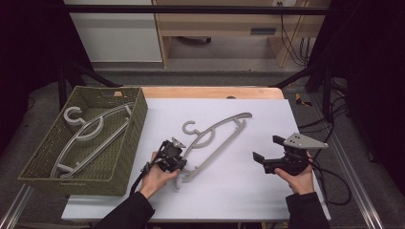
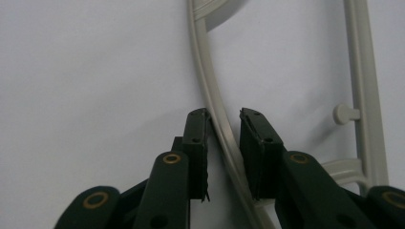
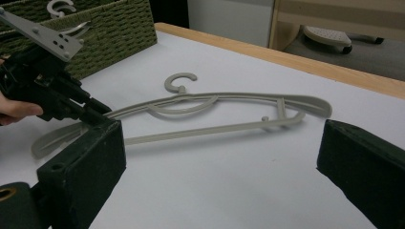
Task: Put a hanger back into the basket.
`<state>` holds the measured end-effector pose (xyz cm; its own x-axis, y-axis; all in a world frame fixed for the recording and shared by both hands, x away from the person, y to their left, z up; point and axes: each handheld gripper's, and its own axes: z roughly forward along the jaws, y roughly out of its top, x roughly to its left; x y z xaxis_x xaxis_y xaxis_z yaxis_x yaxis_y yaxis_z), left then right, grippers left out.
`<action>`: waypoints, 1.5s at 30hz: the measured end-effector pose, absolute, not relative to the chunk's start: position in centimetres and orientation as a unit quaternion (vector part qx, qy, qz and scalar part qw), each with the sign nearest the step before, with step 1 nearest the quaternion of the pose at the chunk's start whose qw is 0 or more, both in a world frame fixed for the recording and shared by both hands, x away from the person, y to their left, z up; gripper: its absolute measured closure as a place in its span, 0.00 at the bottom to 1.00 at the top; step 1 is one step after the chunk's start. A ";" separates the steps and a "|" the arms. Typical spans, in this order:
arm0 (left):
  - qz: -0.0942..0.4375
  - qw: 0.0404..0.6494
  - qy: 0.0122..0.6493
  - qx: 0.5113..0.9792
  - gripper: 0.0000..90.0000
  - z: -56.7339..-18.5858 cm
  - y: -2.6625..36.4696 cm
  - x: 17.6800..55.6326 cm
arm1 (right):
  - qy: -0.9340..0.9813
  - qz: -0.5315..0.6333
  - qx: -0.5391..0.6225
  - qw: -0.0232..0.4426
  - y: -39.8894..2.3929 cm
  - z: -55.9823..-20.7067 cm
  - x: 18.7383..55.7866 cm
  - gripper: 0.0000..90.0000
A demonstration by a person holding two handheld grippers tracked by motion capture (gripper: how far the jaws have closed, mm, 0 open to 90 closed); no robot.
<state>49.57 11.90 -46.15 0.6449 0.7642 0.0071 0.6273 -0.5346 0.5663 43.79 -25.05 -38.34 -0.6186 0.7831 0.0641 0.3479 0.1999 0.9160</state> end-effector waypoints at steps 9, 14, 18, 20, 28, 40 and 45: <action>0.117 0.259 0.388 0.877 0.91 -45.9 13.8 49.1 | 0.744 0.505 0.380 0.215 -25.0 -38.4 43.8 0.03; 0.122 0.243 0.365 0.890 0.90 -45.8 14.1 48.9 | 0.744 0.506 0.379 0.214 -25.1 -38.3 43.7 0.03; 0.126 0.227 0.359 0.897 0.87 -45.7 13.9 48.6 | 0.744 0.506 0.379 0.215 -25.1 -38.3 43.7 0.03; 0.127 0.222 0.358 0.898 0.86 -45.6 13.8 48.6 | 0.744 0.506 0.379 0.216 -25.1 -38.3 43.7 0.03; 0.135 0.217 0.360 0.898 0.86 -45.7 13.6 48.5 | 0.745 0.505 0.378 0.215 -24.9 -38.3 43.8 0.03; 0.142 0.255 0.359 0.887 0.92 -45.0 14.3 48.0 | 0.745 0.507 0.379 0.212 -25.2 -38.3 43.7 0.03; 0.163 0.281 0.357 0.876 0.92 -44.0 14.8 47.5 | 0.744 0.507 0.380 0.210 -25.3 -38.3 43.7 0.03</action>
